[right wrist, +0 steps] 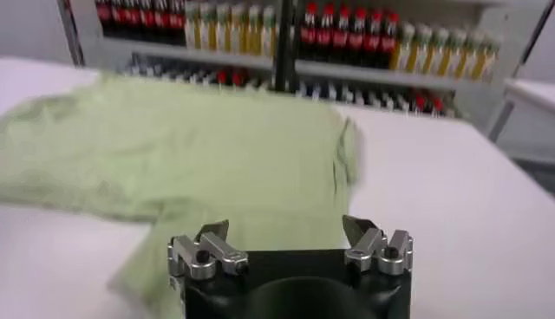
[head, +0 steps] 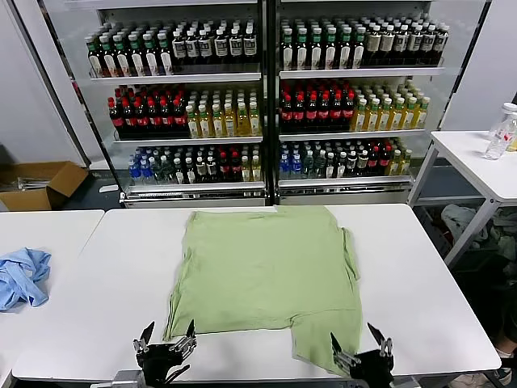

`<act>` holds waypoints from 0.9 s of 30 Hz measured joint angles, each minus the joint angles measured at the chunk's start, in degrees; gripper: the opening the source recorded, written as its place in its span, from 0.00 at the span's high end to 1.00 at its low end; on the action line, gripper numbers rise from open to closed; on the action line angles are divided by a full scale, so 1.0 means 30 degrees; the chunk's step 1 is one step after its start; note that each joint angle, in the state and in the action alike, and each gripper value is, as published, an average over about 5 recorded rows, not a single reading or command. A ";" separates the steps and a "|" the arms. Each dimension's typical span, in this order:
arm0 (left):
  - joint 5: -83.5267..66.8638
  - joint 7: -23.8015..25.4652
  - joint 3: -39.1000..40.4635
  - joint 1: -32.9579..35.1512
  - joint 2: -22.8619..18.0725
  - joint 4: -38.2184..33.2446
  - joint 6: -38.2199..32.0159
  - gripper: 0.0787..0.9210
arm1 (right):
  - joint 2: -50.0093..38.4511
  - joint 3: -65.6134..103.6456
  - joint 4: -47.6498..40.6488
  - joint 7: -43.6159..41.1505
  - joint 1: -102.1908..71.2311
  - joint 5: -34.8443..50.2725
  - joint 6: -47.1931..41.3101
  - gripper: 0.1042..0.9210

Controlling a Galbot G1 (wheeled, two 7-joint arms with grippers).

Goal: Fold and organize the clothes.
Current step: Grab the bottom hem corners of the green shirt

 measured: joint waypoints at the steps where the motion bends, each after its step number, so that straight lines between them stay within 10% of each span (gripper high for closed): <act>1: -0.0048 -0.0047 0.0002 -0.0086 0.0039 0.0110 0.0068 0.12 | 0.0021 -0.0025 -0.0041 0.0001 -0.0008 0.0016 -0.0034 0.12; 27: -0.3541 -0.0098 -0.0680 -0.1644 0.1532 0.2229 0.1253 0.89 | -0.0025 0.0001 -0.0589 -0.0285 -0.0184 0.2785 0.0043 0.94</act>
